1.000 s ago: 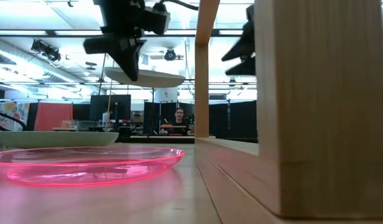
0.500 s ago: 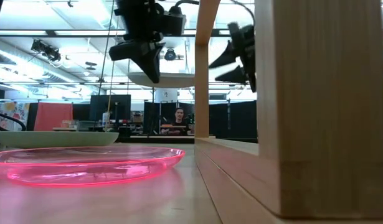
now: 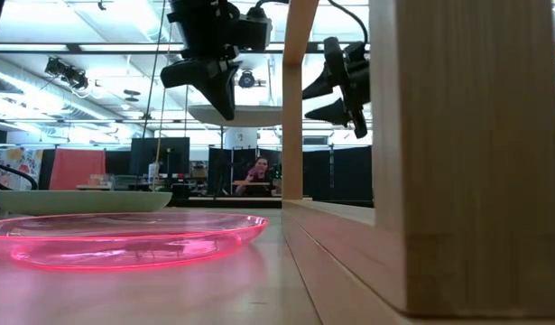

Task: Place and stack plates onto a shelf
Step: Stack the gray plate on the dark blue plate on the shelf

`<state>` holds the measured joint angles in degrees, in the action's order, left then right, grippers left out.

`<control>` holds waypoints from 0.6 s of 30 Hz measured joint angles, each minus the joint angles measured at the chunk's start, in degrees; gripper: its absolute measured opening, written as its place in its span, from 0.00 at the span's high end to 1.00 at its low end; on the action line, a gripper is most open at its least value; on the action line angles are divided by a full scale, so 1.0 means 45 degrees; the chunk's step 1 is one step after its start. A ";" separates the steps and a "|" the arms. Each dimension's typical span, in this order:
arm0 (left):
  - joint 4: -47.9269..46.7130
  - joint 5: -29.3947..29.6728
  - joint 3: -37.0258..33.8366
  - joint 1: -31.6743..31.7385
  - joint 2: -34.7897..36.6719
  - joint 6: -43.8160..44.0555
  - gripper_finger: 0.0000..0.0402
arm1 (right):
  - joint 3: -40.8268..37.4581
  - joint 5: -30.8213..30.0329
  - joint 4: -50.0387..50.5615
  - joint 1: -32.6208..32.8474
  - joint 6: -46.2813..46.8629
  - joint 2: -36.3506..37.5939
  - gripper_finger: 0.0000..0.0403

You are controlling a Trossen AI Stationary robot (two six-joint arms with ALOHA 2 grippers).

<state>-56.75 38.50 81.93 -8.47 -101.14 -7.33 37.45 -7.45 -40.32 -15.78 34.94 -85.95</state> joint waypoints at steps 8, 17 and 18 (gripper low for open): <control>0.0507 0.0005 0.0000 0.0000 0.0000 0.0010 0.96 | 0.0000 -0.0130 -0.0318 0.0037 0.0005 -0.0031 0.49; 0.1938 0.0006 -0.0003 0.0000 0.0000 -0.0633 0.96 | 0.0000 -0.0134 -0.0069 0.0036 0.0038 -0.0031 0.50; 0.1957 0.0000 0.0000 0.0000 0.0000 -0.0660 0.96 | 0.0000 -0.0133 -0.0028 0.0036 0.0158 -0.0031 0.51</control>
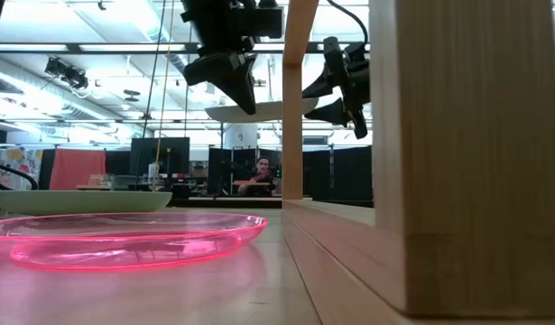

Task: Place and stack plates onto a shelf
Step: Stack the gray plate on the dark blue plate on the shelf

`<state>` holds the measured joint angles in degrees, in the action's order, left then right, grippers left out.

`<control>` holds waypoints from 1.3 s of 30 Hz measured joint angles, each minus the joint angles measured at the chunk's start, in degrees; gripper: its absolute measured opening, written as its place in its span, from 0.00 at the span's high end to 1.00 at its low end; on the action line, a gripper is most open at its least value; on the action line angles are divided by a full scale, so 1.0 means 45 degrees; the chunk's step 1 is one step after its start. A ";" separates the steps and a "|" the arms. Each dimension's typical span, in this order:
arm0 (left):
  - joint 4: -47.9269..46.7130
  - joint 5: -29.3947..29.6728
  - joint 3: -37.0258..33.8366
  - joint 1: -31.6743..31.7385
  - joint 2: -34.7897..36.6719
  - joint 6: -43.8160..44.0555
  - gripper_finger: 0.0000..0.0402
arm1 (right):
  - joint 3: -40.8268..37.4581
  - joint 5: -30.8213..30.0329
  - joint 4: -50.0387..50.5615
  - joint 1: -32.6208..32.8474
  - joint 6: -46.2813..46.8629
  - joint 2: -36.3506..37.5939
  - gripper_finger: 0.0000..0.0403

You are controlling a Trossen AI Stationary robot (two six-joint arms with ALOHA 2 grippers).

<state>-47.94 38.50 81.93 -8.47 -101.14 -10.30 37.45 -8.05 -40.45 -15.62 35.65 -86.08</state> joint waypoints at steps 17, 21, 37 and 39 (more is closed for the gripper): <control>0.0102 0.0019 -0.0005 -0.0005 0.0000 -0.1982 0.92 | 0.0000 -0.0055 0.0146 0.0000 0.0429 -0.0010 0.83; 0.0075 -0.0029 -0.0005 0.0010 0.0000 -0.1984 0.90 | 0.0010 -0.0045 -0.0008 0.0000 0.0464 -0.0010 0.89; 0.0166 -0.0019 -0.0005 0.0010 -0.0005 -0.1948 0.88 | 0.0015 -0.0001 -0.0238 -0.0015 0.0512 -0.0010 0.92; 0.0198 0.0003 -0.0005 0.0010 -0.0005 -0.1948 0.85 | 0.0014 0.0041 -0.0238 -0.0052 0.0511 -0.0010 0.92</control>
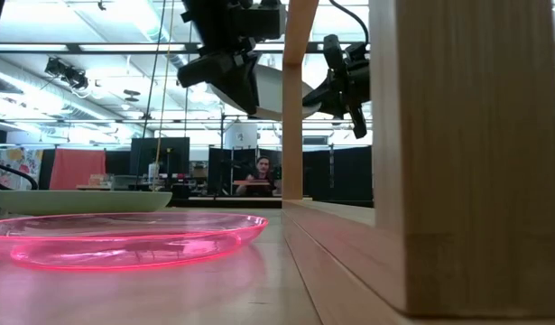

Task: Place and stack plates onto a shelf
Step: Stack the gray plate on the dark blue plate on the shelf

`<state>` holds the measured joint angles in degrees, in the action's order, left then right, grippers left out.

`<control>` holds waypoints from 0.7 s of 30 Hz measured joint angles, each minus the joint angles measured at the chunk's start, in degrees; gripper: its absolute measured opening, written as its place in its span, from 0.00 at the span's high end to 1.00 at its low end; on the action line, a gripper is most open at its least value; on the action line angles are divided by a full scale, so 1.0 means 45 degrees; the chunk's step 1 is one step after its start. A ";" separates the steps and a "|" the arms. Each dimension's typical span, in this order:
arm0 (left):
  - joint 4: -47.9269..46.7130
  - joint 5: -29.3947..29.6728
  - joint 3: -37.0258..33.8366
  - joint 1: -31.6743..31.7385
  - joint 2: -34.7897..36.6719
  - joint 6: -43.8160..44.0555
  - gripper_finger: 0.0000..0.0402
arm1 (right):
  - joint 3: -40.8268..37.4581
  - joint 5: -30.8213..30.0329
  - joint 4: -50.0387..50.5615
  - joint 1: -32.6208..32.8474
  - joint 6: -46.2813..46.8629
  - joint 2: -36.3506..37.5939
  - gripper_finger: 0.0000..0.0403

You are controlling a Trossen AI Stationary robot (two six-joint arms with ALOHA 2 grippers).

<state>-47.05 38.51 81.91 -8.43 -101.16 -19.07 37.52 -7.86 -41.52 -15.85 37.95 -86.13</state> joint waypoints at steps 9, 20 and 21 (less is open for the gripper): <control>0.0012 0.0065 0.0000 0.0005 0.0000 0.0180 0.63 | -0.0014 0.0050 -0.0117 -0.0547 -0.0176 0.0065 0.92; 0.0077 0.0017 0.0000 -0.0010 0.0000 0.0198 0.60 | -0.0014 0.0771 -0.0155 -0.2190 -0.0232 0.0170 0.92; 0.0092 0.0001 0.0000 -0.0010 0.0000 0.0199 0.60 | -0.0014 0.0773 -0.0155 -0.2347 -0.0345 0.0170 0.92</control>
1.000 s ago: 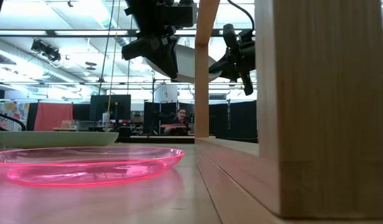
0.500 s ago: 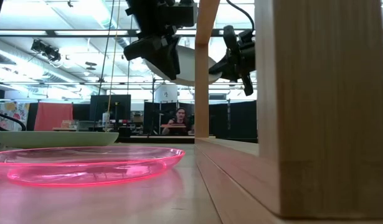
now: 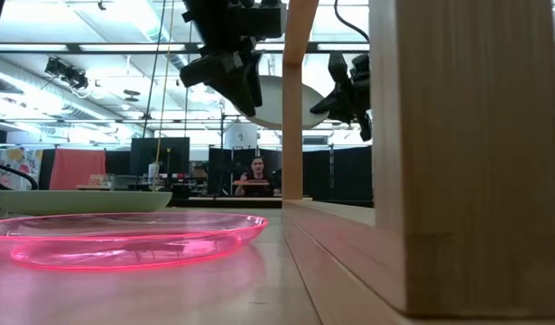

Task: Place and stack plates onto a shelf
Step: Stack the gray plate on the dark blue plate on the shelf

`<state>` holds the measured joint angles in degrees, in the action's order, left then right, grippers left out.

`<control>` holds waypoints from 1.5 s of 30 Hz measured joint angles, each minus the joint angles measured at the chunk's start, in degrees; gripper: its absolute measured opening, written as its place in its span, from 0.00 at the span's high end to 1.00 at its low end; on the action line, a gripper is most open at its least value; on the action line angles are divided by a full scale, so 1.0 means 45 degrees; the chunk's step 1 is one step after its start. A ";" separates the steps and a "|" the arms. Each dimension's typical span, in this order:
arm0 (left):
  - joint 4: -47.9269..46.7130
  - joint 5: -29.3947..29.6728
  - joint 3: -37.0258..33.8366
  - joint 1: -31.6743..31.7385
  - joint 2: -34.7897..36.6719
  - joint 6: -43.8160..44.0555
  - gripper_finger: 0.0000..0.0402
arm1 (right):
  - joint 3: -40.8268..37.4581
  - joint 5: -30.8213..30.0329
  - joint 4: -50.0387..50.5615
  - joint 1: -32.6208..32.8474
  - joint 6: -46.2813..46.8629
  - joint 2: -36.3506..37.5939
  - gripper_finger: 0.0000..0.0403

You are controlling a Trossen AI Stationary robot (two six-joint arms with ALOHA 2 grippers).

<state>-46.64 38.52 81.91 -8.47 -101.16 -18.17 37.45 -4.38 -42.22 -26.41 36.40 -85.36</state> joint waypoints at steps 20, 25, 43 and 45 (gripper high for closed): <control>-0.2007 -0.2530 0.0000 -0.0180 0.1383 0.2758 0.60 | -0.0005 0.1923 0.2058 -0.1678 -0.0820 0.1943 0.92; -0.1937 -0.2614 -0.0942 -0.0243 0.2715 0.3241 0.60 | -0.0005 0.1924 0.4147 -0.1817 -0.1170 0.3767 0.92; 0.5640 -0.2638 -0.9336 -0.0321 0.9122 0.4575 0.60 | -0.0005 0.4150 1.1499 -0.1475 0.0156 0.9546 0.92; 0.6425 -0.2638 -0.9778 -0.0321 0.9224 0.4568 0.60 | -0.0005 0.4418 1.2150 -0.1113 0.0395 0.9784 0.92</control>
<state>-17.72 26.65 37.91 -9.91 -59.66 2.38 37.43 15.50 12.46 -31.42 38.18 -41.33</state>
